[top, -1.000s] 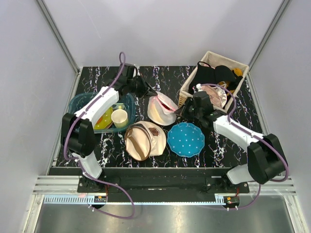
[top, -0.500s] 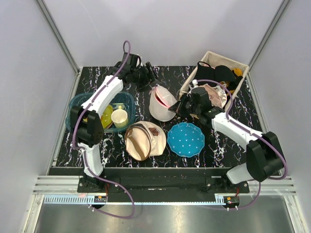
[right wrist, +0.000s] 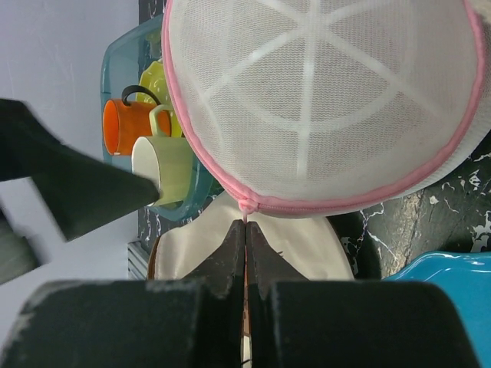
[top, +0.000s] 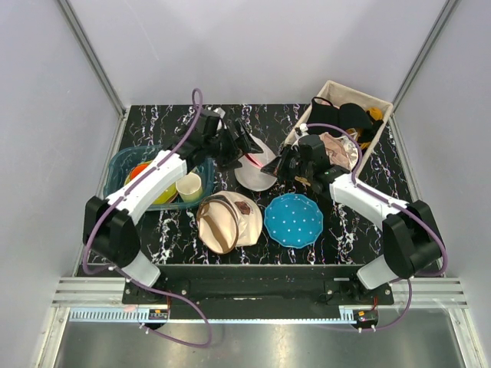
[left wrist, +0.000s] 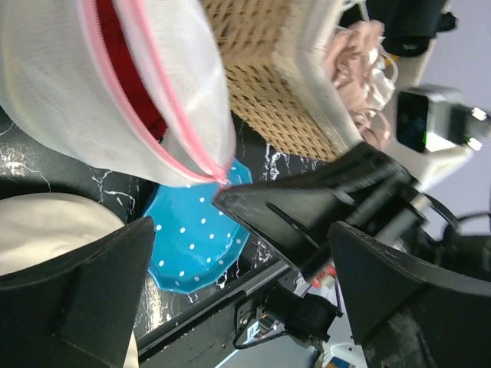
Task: Unzip the laundry bag and remove the bra
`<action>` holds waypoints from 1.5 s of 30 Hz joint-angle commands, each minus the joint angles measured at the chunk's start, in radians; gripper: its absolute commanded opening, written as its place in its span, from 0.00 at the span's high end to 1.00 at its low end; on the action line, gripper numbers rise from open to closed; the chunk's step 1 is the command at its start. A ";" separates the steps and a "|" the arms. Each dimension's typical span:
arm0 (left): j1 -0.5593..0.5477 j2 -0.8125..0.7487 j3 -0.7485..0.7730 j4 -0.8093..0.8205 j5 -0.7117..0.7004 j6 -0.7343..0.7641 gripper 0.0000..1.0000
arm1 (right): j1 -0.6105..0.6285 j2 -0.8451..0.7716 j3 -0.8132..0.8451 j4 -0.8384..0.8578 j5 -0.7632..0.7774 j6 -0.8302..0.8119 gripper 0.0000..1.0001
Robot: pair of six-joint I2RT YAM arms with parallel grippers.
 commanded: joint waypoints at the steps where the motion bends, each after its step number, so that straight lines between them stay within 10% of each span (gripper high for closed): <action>1: 0.014 0.082 -0.027 0.143 -0.008 -0.081 0.01 | 0.011 -0.006 0.019 0.039 -0.016 0.007 1.00; 6: 0.014 0.151 0.013 0.138 -0.008 -0.084 0.32 | 0.012 -0.048 -0.014 0.023 -0.013 -0.011 1.00; 9: 0.020 0.139 0.022 0.130 -0.028 -0.078 0.96 | 0.011 -0.059 -0.027 0.007 -0.012 -0.029 1.00; 13: 0.055 0.123 0.054 0.112 -0.016 -0.053 1.00 | 0.011 -0.072 -0.051 -0.016 0.023 -0.057 1.00; 31: 0.143 0.234 0.235 0.046 0.076 0.054 0.98 | 0.017 -0.174 -0.110 -0.095 0.022 -0.040 1.00; 34: 0.141 0.211 0.238 0.051 0.115 0.062 0.83 | 0.017 -0.182 -0.108 -0.070 0.024 -0.019 1.00; 39: 0.130 0.128 0.229 -0.018 0.063 0.099 0.07 | 0.018 -0.177 -0.096 -0.063 0.019 -0.016 1.00; 45: 0.049 -0.021 0.090 -0.043 -0.048 0.076 0.01 | 0.018 -0.171 -0.088 -0.046 0.007 -0.007 1.00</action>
